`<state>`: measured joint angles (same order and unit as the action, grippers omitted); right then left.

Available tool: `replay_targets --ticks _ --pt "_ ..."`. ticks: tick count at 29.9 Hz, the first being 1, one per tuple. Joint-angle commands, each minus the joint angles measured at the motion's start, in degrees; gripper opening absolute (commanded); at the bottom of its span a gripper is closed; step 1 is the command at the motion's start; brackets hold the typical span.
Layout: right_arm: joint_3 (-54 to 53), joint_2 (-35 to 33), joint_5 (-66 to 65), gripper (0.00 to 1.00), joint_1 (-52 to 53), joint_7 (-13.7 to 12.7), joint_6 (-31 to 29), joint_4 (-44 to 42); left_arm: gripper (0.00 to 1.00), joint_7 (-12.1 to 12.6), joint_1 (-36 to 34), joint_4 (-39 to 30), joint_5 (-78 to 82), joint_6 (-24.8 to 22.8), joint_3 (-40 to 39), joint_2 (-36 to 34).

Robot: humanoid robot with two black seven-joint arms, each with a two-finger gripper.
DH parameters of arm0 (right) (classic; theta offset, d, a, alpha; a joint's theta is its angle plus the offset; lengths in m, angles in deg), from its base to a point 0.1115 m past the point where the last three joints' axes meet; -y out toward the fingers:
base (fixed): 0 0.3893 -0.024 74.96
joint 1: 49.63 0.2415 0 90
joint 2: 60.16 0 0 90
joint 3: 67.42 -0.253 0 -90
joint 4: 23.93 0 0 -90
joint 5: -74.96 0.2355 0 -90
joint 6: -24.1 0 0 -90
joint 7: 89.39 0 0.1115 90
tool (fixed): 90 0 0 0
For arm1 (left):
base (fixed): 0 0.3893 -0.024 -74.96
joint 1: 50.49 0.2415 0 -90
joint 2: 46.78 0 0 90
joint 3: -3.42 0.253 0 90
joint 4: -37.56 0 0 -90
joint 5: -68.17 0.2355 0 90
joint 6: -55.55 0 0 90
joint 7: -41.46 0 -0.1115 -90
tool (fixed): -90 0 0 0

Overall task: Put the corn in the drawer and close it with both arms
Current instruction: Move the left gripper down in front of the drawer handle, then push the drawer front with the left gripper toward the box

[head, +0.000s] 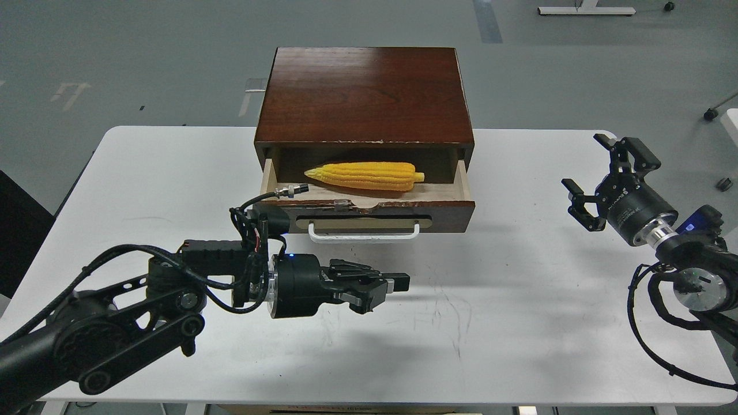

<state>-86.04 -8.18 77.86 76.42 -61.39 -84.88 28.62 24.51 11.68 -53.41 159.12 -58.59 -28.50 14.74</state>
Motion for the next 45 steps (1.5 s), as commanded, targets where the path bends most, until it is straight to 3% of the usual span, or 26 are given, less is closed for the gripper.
replay_targets --ticks 1,11,32,45 --pt "0.0 0.0 -0.4 0.99 -0.1 0.0 0.0 0.0 0.00 1.4 0.9 0.7 -6.0 0.8 -0.1 -0.7" --pt "0.0 0.1 -0.7 0.99 -0.5 0.0 0.0 0.0 0.00 5.5 1.2 4.5 -17.5 0.8 -1.3 -1.1" --pt "-0.1 0.1 -0.7 0.99 -1.4 0.0 0.0 0.4 0.00 5.5 1.4 9.2 -19.8 1.2 -4.3 0.1" --pt "-0.1 0.1 -0.7 0.99 -1.6 0.0 0.0 0.4 0.00 5.8 1.4 13.0 -21.2 4.4 -4.6 2.4"
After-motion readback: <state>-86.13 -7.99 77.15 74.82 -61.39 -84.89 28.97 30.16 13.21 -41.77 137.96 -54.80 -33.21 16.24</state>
